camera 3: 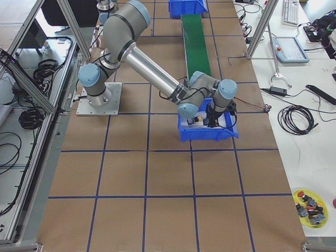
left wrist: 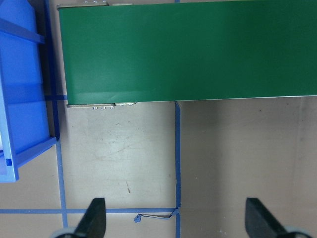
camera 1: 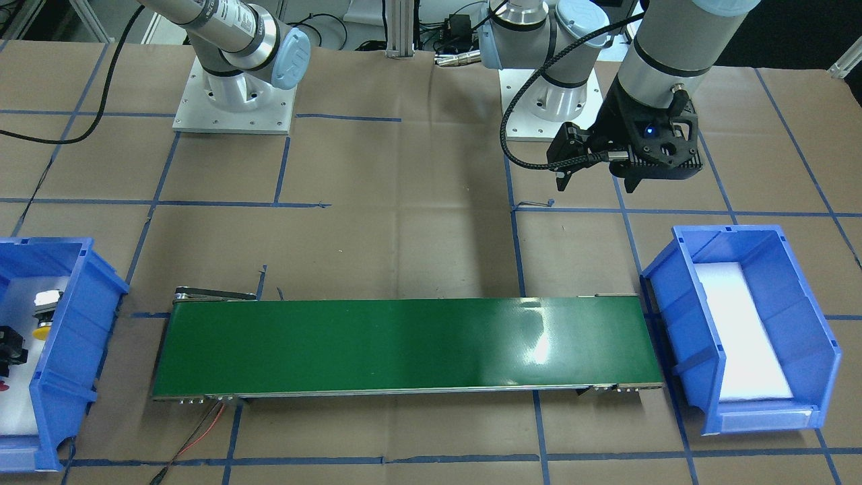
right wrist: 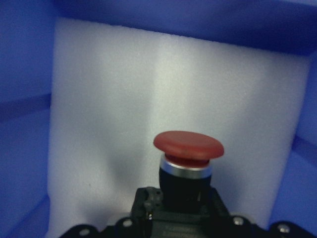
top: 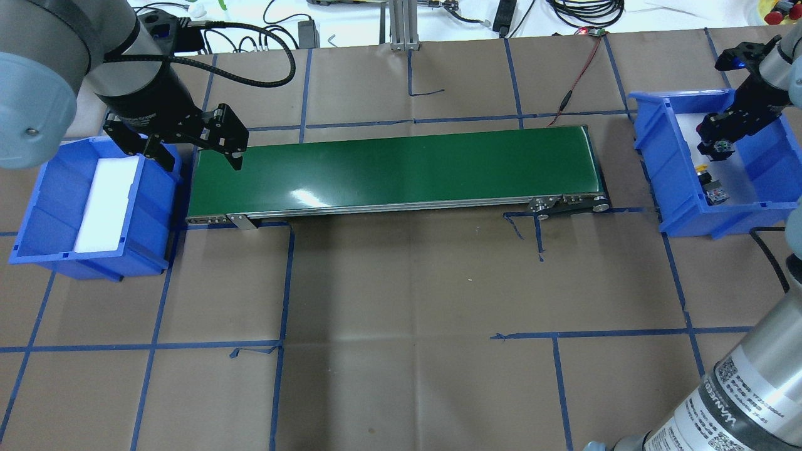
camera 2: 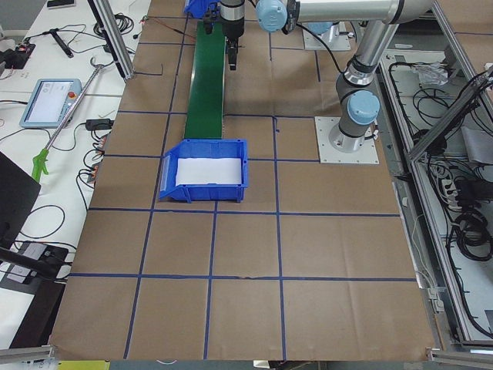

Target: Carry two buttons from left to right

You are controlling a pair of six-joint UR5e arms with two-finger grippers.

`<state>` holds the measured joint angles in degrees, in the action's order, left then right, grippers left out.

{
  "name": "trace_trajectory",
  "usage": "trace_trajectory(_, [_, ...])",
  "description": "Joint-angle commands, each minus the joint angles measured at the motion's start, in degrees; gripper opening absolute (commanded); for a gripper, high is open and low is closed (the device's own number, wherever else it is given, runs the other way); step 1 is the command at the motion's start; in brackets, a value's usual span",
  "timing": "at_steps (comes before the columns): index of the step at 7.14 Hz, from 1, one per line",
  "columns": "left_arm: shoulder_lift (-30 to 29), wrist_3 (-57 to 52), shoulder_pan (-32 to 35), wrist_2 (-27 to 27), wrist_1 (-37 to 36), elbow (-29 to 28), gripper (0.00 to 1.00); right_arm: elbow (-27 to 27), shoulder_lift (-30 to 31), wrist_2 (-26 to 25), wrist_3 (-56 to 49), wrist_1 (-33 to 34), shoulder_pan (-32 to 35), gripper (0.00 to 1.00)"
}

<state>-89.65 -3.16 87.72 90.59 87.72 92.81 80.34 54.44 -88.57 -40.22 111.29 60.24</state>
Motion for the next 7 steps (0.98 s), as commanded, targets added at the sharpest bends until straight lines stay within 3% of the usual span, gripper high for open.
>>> trace_trajectory(1, [0.0, 0.0, 0.0, 0.0, 0.0, 0.0, 1.0, -0.5, -0.9, 0.2, 0.6, 0.3, 0.5, 0.03])
trace_trajectory(3, [0.0, 0.0, 0.0, -0.1, 0.0, 0.0, 1.0, -0.6, -1.6, 0.2, 0.6, 1.2, 0.5, 0.06])
trace_trajectory(4, [0.0, 0.0, 0.0, -0.1, 0.0, 0.0, 1.0, -0.6, -1.5, 0.2, 0.5, 1.3, 0.5, 0.32])
trace_trajectory(5, [-0.1, 0.0, 0.0, -0.1, 0.0, 0.0, 1.0, -0.7, -1.4, 1.6, 0.6, 1.4, 0.7, 0.87])
trace_trajectory(6, [0.0, 0.0, 0.0, -0.1, 0.0, 0.0, 1.0, -0.8, -1.4, 3.7, 0.6, 1.6, 1.0, 0.98])
trace_trajectory(7, [0.0, 0.0, 0.0, -0.1, 0.0, 0.0, 1.0, -0.8, -1.2, 3.7, 0.6, 1.6, 1.0, 0.99])
